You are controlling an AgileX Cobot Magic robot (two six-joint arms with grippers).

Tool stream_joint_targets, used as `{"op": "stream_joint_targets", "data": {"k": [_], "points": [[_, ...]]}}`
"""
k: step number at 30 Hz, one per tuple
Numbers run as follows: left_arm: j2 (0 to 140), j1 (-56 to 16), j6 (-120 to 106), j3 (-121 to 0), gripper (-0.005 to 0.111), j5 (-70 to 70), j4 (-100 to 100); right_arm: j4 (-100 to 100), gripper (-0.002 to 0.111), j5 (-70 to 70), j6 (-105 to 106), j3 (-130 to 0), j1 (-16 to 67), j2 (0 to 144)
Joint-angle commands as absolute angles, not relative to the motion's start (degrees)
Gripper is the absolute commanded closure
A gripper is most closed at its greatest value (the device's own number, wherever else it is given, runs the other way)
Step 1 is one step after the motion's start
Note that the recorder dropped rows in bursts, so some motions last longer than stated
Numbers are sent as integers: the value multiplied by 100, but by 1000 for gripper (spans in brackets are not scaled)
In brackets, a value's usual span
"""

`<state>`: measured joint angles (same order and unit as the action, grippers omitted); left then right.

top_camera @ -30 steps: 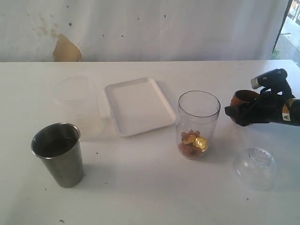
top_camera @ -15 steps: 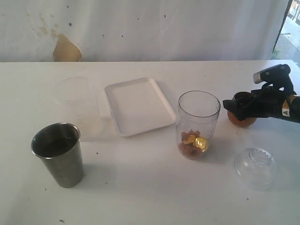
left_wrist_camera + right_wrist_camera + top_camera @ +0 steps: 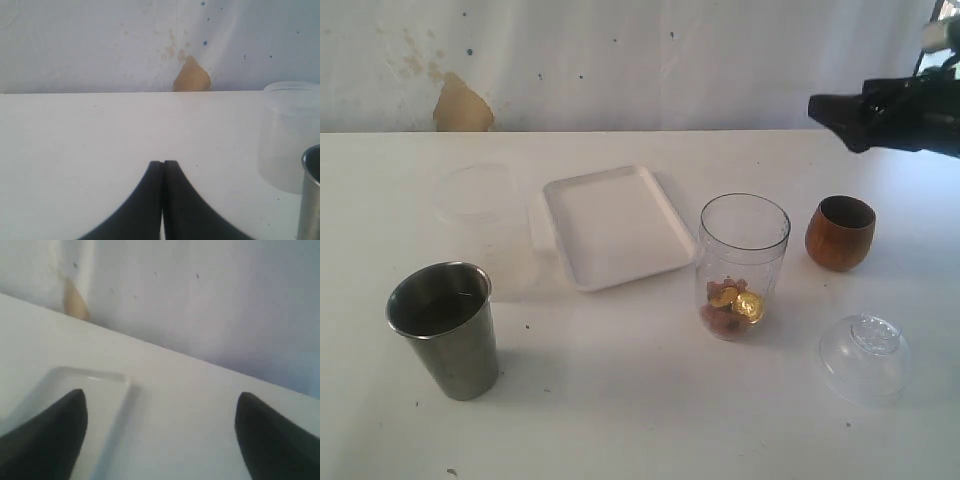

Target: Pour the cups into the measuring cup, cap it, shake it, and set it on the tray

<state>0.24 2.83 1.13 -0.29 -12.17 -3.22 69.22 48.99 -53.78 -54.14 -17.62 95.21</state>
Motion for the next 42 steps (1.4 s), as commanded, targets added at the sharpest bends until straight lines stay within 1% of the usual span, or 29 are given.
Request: {"op": "stream_joint_targets", "data": {"k": [1,2,3,4,10,19,26,30,34,42], "points": [[0,270,120,0,106,-1158,-347,7494,62,5249,-6809,-5402,-1770,8852],[0,270,120,0,106,-1158,-347,7780,78,5183,-7057,-5393,-1770,8625],[0,270,120,0,106,-1158,-347,8162,91,5038,-7274,-5393,-1770,8378],[0,270,120,0,106,-1158,-347,8699,108,4878,-7603,-5382,-1770,8042],[0,270,120,0,106,-1158,-347,8923,108,4761,-8564,-5018,-1770,6882],[0,270,120,0,106,-1158,-347,9061,108,3957,-9365,-3711,-1770,4752],[0,270,120,0,106,-1158,-347,9217,108,4135,-9792,-2877,-1770,3211],[0,270,120,0,106,-1158,-347,9231,108,4425,-10278,-2732,-1770,2714],[0,270,120,0,106,-1158,-347,9231,108,4738,-10283,-2732,-1770,2413],[0,270,120,0,106,-1158,-347,9231,108,4791,-10283,-2732,-1770,2246]]}}
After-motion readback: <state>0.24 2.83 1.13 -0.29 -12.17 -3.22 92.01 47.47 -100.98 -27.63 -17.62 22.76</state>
